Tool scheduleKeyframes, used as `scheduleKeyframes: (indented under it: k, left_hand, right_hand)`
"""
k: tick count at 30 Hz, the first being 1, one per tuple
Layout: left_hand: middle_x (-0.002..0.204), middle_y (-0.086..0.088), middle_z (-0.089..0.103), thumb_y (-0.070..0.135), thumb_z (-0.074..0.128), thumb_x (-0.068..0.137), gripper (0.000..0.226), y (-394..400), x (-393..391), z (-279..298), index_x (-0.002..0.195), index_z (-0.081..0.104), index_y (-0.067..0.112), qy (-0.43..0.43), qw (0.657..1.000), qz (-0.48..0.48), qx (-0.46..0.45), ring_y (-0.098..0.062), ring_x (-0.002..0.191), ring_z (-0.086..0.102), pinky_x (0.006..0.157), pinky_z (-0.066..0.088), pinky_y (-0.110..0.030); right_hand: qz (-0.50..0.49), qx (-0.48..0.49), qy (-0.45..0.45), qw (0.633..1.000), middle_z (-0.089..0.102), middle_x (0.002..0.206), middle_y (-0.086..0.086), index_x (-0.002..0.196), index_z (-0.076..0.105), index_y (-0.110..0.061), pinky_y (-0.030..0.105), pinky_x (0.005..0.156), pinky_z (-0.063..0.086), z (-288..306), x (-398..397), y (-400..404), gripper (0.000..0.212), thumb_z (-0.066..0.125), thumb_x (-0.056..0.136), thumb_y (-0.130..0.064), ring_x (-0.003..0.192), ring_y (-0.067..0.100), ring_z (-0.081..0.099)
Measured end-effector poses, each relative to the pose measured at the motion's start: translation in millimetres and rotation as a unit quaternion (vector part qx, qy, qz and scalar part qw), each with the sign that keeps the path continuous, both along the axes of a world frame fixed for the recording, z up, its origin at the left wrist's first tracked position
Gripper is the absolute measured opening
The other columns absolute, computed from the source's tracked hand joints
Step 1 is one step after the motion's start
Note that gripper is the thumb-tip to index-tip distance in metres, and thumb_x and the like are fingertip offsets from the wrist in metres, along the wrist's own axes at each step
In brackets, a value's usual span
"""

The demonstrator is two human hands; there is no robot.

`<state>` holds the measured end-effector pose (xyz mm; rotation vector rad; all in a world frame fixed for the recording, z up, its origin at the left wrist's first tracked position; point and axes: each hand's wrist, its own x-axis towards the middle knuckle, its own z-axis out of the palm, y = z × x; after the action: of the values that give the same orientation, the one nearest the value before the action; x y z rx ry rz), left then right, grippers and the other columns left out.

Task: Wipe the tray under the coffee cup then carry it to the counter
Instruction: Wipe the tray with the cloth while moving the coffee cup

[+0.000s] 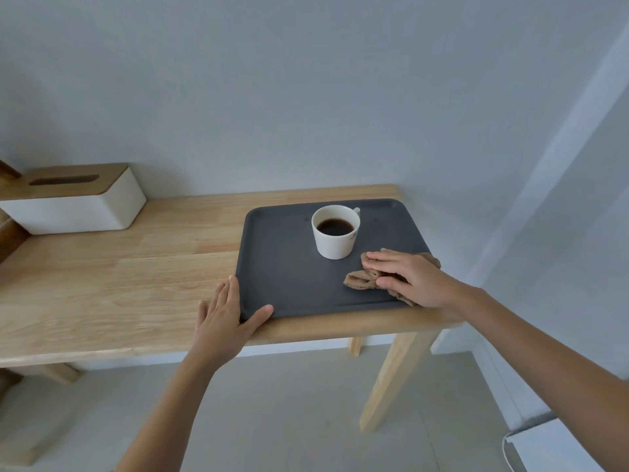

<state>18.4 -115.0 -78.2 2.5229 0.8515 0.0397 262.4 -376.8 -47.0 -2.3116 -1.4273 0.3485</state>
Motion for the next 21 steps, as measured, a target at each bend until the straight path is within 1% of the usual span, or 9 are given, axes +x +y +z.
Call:
scheduleKeyframes:
  k: [1,3,5,7,9,11,14,17,21]
  left_hand:
    - [0.162,-0.001,0.007,0.069,0.038,0.084,0.097,2,3,3,0.152,-0.004,0.014,0.009,1.000,0.000,-0.016,-0.017,0.149,0.001,0.120,0.001,-0.048]
    - [0.160,-0.002,0.013,0.060,0.052,0.083,0.095,5,13,13,0.151,0.003,0.016,0.005,0.999,0.008,-0.031,-0.023,0.147,0.013,0.118,0.006,-0.056]
    - [0.160,-0.004,0.013,0.045,0.062,0.082,0.091,0,31,28,0.151,0.008,0.017,-0.044,0.999,0.012,-0.017,-0.026,0.147,0.013,0.117,0.005,-0.059]
    - [0.161,-0.003,0.011,0.034,0.064,0.085,0.088,-14,55,44,0.152,0.011,0.015,-0.115,0.993,0.008,-0.035,-0.023,0.148,0.011,0.119,0.010,-0.049]
    - [0.160,0.000,0.017,0.033,0.066,0.086,0.085,-27,82,52,0.152,0.015,0.015,-0.164,0.980,-0.002,-0.109,-0.019,0.147,0.017,0.119,0.018,-0.038]
    - [0.159,0.000,0.023,0.036,0.070,0.082,0.089,-33,107,50,0.151,0.018,0.018,-0.174,0.970,-0.020,-0.170,-0.018,0.146,0.023,0.118,0.025,-0.039]
    - [0.154,0.000,0.034,0.034,0.076,0.076,0.093,-35,131,42,0.150,0.022,0.020,-0.175,0.958,-0.030,-0.224,-0.018,0.142,0.033,0.114,0.033,-0.045]
    - [0.141,0.002,0.050,0.023,0.078,0.075,0.080,-36,142,39,0.143,0.036,0.021,-0.211,0.943,-0.033,-0.256,-0.017,0.133,0.045,0.109,0.041,-0.041]
    - [0.133,0.003,0.057,0.019,0.079,0.074,0.069,-32,146,35,0.134,0.044,0.023,-0.249,0.931,-0.037,-0.264,-0.016,0.125,0.051,0.102,0.044,-0.032]
  right_hand:
    - [-0.004,-0.001,0.006,1.000,0.042,0.148,-0.013,0.139,0.046,-0.029,0.029,0.116,0.026,3,0,1,0.045,0.052,0.095,-0.032,0.141,0.003,0.026]
    - [-0.036,0.038,0.026,0.998,0.054,0.135,-0.011,0.136,0.050,-0.026,0.028,0.106,0.035,12,1,7,0.044,0.056,0.093,-0.032,0.126,-0.002,0.044]
    - [-0.091,0.109,0.052,0.989,0.057,0.133,-0.006,0.137,0.049,-0.023,0.025,0.099,0.040,21,3,17,0.047,0.059,0.092,-0.029,0.114,0.001,0.055]
    - [-0.133,0.145,0.086,0.977,0.052,0.141,0.002,0.140,0.044,-0.017,0.026,0.103,0.041,26,7,31,0.053,0.062,0.090,-0.022,0.126,0.014,0.052]
    - [-0.158,0.155,0.138,0.965,0.051,0.142,0.005,0.140,0.043,-0.014,0.032,0.107,0.041,28,10,46,0.058,0.066,0.087,-0.016,0.128,0.020,0.052]
    - [-0.167,0.173,0.179,0.954,0.054,0.139,0.004,0.138,0.046,-0.016,0.041,0.107,0.044,27,12,58,0.060,0.069,0.083,-0.015,0.124,0.019,0.056]
    - [-0.178,0.199,0.218,0.939,0.063,0.129,0.001,0.134,0.052,-0.018,0.044,0.102,0.049,23,15,68,0.058,0.072,0.080,-0.012,0.114,0.013,0.061]
    - [-0.183,0.215,0.241,0.929,0.066,0.124,0.002,0.130,0.055,-0.018,0.044,0.100,0.050,21,15,70,0.053,0.070,0.081,-0.006,0.111,0.013,0.063]
    - [-0.180,0.226,0.261,0.921,0.066,0.125,0.004,0.131,0.054,-0.016,0.044,0.101,0.049,20,19,73,0.055,0.071,0.080,-0.003,0.112,0.014,0.063]
